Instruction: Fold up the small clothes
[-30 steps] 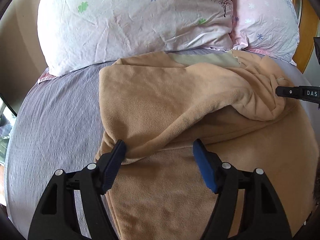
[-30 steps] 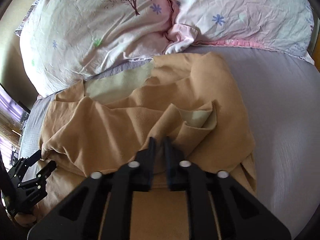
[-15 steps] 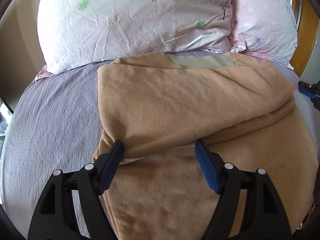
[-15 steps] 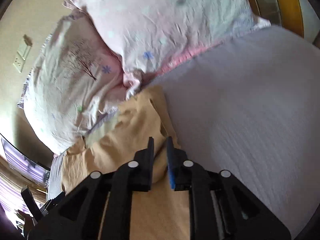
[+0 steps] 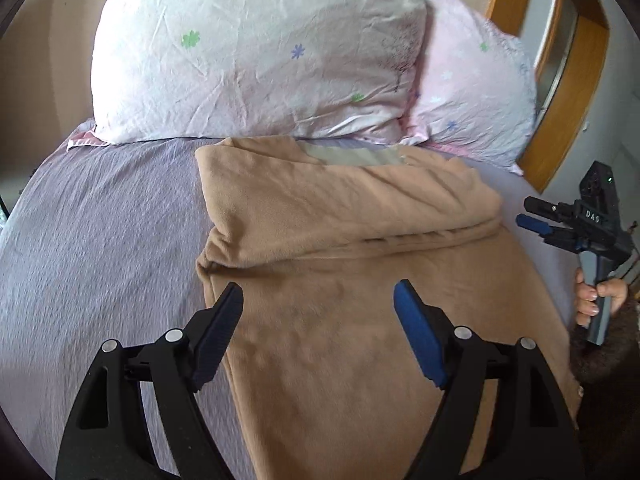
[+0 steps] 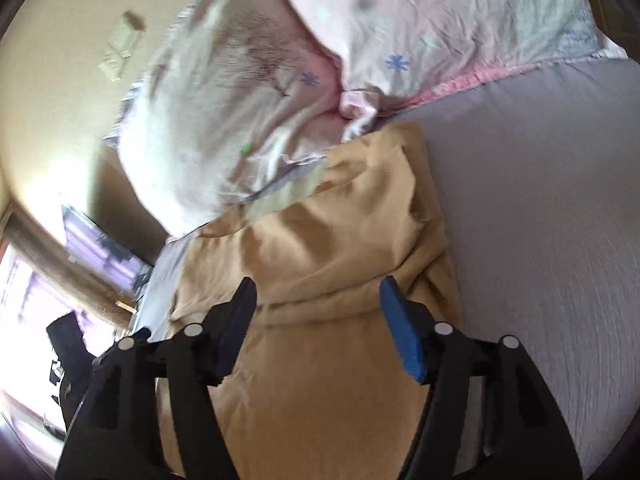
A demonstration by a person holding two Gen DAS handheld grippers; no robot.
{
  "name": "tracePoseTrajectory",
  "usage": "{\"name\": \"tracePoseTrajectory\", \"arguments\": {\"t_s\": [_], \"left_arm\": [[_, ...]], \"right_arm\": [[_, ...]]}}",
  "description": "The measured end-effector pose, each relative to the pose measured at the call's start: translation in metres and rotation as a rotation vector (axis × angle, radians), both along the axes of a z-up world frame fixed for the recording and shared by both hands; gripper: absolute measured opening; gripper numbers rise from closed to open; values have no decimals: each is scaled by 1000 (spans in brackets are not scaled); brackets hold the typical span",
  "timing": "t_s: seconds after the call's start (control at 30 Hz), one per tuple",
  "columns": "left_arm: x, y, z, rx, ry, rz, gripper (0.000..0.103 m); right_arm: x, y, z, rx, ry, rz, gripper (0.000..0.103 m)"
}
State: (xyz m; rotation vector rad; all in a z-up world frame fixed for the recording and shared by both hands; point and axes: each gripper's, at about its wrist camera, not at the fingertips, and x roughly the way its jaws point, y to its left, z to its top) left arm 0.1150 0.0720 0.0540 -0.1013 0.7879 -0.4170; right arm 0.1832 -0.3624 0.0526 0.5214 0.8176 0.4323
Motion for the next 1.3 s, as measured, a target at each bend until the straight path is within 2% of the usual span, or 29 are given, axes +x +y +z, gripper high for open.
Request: {"name": "tracePoseTrajectory", "arguments": {"t_s": [0.1,0.2,0.3,0.4,0.47,0.57,0.73,0.8,0.83,0.87,0.9,0.93,1.0,1.13,1.23,1.3], "left_arm": [[-51,27,8,-129,7,-100,80],[-97,54,-1,-252,43,-172,81],[-136,81,-25,-344,96,-178,81],[-165,99,-54,-397,159,-145,81],[-173,102,-72,-404,203,-127,81],[-166,97,-94,-418,260,-110,81],[-140,72,-109,-454,291,-140,81],[-132,68,-116,-479,310,-135,80],[-129,69,-121,-504,324,-128,75],[-127,70,-126,-538,342,-119,69],[-125,72,-131,-582,366,-112,52],[-126,73,-135,-620,385,-107,28],[-129,77,-135,-667,405,-100,5],[-132,85,-105,-735,344,-113,5],[-118,92,-68,-775,236,-135,5],[-93,96,-42,-790,169,-132,5]], "right_arm": [[-62,-11,10,25,-107,190,88],[-129,-23,2,56,-137,367,94],[-188,-39,-21,65,-71,439,94],[-226,-65,-51,92,42,365,94],[-237,-79,-71,108,96,291,94],[-225,-84,-98,164,143,240,95],[-198,-61,-117,253,139,305,93],[-191,-55,-123,275,141,322,81],[-189,-53,-127,292,142,329,73],[-188,-51,-130,320,143,342,49],[-188,-48,-132,340,142,361,20],[-191,-48,-133,345,138,375,9],[-199,-47,-123,349,103,403,7],[-200,-53,-80,368,-34,417,7],[-180,-58,-33,358,-170,407,7],[-155,-58,-8,350,-237,390,7]]}}
